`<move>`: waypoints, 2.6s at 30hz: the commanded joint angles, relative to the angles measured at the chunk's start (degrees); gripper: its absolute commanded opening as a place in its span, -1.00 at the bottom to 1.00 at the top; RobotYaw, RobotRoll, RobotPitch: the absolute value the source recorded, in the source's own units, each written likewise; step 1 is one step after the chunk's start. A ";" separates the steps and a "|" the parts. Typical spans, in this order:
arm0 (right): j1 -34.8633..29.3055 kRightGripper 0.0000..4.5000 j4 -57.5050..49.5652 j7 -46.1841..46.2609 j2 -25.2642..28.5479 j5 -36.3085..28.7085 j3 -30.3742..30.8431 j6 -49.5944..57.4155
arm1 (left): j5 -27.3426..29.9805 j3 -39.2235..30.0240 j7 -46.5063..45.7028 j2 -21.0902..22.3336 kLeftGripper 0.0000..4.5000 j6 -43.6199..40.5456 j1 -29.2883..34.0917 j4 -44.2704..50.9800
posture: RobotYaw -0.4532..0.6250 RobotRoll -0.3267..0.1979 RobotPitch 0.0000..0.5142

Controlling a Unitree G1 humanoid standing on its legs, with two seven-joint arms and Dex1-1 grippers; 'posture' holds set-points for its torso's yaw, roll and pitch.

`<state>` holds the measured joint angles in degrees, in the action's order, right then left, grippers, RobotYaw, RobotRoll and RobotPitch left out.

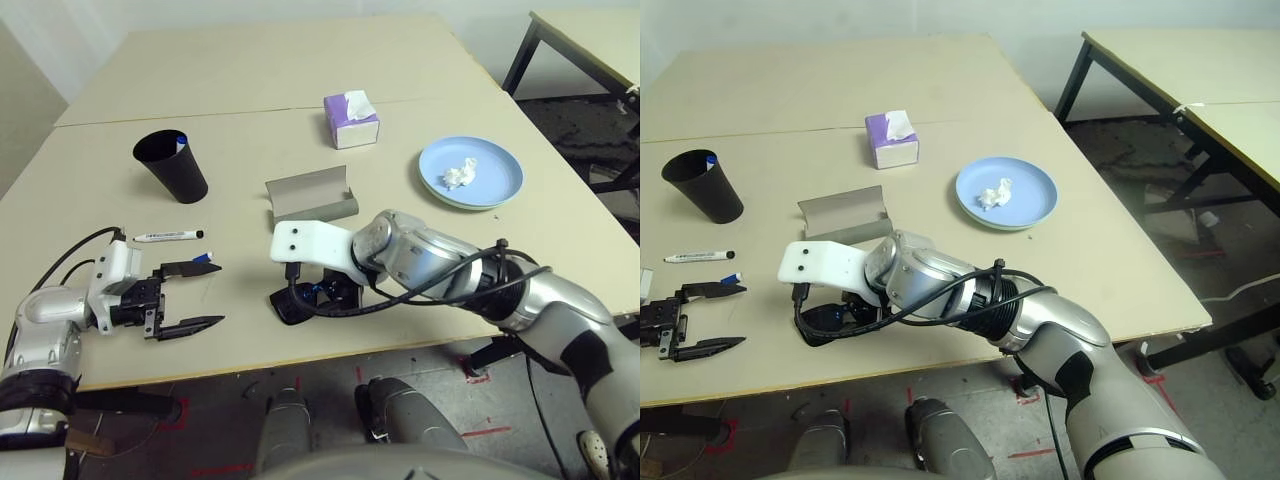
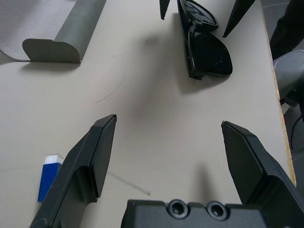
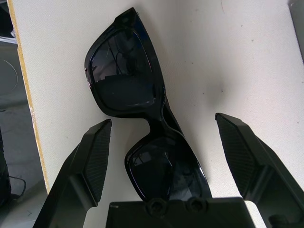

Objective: Organize and tidy the items on the table.

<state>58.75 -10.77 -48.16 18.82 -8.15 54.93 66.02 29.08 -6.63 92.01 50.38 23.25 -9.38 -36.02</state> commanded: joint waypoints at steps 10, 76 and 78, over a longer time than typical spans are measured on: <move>-0.16 0.41 -0.23 -0.64 0.06 0.45 -0.04 -0.75 | 0.26 1.96 0.49 0.15 1.00 3.06 -1.12 -4.86 | -0.32 0.25 -0.50; 15.91 -0.93 46.31 -4.51 -13.65 24.39 -12.13 -48.07 | -1.82 -5.83 -2.91 -1.24 1.00 -6.18 4.07 6.84 | -0.26 0.25 -0.45; 15.93 -0.93 48.38 -3.51 -14.14 25.33 -12.68 -49.87 | -1.79 -6.01 -3.38 -1.45 1.00 -6.57 4.75 7.86 | -0.25 0.25 -0.45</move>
<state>75.15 35.95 -52.55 5.16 15.97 43.37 17.80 27.34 -11.71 88.88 48.85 17.23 -5.57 -29.17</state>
